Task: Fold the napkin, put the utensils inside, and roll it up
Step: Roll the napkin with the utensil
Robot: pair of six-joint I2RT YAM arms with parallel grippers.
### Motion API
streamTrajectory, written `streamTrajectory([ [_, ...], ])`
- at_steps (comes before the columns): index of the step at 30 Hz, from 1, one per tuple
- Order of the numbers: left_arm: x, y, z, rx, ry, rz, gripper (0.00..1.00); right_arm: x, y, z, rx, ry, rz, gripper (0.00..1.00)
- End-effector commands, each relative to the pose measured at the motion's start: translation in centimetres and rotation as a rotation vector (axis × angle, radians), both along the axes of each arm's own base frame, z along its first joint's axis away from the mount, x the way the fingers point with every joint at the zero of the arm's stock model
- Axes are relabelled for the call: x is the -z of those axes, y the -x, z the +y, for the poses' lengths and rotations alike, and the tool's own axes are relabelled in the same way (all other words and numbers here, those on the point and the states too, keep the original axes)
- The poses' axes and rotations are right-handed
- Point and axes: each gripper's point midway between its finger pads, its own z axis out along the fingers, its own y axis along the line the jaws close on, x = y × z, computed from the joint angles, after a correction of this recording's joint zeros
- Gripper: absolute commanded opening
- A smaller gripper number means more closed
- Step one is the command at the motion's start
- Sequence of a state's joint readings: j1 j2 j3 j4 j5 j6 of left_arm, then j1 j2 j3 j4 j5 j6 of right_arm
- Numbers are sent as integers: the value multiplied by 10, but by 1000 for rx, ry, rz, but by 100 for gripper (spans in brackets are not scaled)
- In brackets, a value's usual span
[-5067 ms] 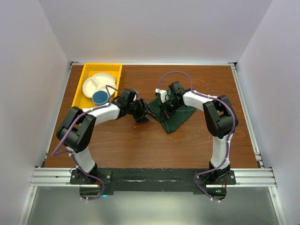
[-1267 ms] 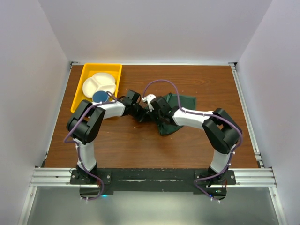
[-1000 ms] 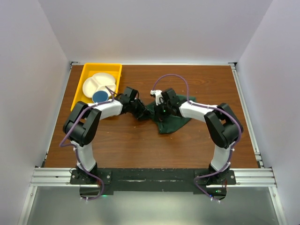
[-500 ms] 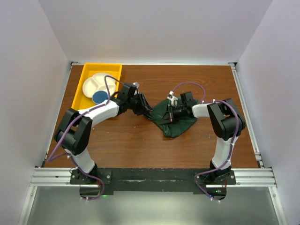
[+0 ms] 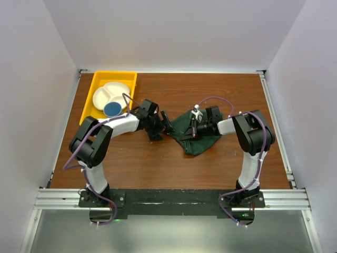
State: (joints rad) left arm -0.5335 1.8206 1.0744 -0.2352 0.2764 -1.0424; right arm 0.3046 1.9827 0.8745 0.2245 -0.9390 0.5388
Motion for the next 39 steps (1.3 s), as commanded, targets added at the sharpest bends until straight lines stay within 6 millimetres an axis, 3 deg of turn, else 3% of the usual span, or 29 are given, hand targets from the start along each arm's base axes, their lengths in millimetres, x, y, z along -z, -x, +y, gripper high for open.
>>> streamTrajectory([
  [1,3,-10,-5,-65,-13,25,87,43,5,-21,24,176,16,0],
  [6,18,-21,-14,-85,1,34,80,44,3,-27,-18,236,-26,0],
  [10,29,-26,-7,-97,-60,27,70,44,0,-30,-34,265,-49,0],
  [20,15,-29,14,14,-163,-170,65,40,-5,-30,-39,267,-79,0],
  [24,20,-32,25,109,-230,-280,67,39,-5,-31,-45,269,-86,0],
  [32,25,-47,8,231,-187,-423,66,36,-6,-33,-57,283,-93,0],
  [39,27,-41,-4,236,-107,-387,43,31,-9,-37,-64,322,-122,0],
])
